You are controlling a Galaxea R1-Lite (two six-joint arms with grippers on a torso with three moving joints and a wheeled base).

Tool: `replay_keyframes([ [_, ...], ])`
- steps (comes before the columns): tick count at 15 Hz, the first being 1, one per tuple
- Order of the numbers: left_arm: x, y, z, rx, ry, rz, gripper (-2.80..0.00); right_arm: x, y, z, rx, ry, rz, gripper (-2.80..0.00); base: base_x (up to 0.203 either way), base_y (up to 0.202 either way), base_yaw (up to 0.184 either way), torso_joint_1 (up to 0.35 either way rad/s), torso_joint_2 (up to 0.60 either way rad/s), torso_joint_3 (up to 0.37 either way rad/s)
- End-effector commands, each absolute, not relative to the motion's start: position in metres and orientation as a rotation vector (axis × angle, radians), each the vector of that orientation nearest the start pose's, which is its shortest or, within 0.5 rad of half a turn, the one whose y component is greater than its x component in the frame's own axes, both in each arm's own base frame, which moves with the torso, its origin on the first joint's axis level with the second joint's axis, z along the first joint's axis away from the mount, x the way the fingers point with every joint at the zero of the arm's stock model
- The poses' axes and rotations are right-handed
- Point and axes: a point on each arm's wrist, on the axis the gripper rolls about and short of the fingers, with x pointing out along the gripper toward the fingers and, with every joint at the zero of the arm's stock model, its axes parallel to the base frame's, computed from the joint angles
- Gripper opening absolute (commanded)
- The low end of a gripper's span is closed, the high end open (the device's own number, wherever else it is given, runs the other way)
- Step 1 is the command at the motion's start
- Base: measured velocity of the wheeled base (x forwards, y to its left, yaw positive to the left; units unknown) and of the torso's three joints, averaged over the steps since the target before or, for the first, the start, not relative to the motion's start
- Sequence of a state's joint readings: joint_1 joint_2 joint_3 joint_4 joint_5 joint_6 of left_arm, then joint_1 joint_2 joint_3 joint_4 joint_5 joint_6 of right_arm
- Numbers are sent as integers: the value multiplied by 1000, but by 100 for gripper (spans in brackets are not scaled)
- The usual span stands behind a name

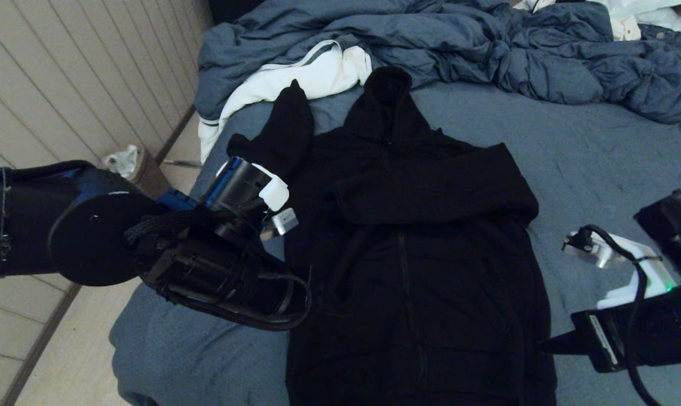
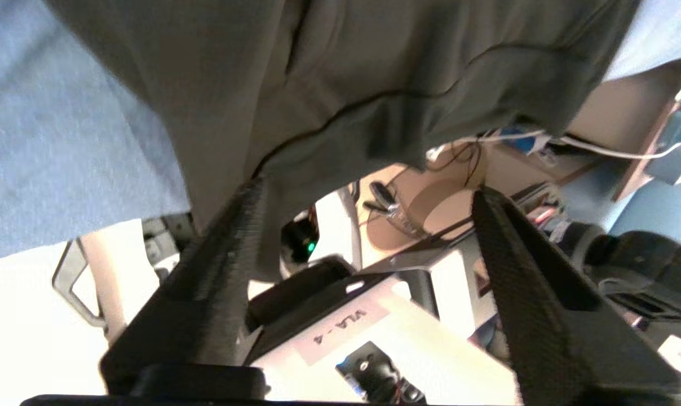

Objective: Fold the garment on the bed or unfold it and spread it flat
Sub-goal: Fold the black sweatshirt

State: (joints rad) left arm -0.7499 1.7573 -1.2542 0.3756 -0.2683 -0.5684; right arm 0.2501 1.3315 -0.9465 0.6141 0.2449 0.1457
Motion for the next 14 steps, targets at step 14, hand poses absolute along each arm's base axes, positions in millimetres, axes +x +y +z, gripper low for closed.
replay_keyframes([
  [14,220,-237,127,-119,1185,-590,0,152,44,166,100,1168,387,-280,0,0,0,0,0,0],
])
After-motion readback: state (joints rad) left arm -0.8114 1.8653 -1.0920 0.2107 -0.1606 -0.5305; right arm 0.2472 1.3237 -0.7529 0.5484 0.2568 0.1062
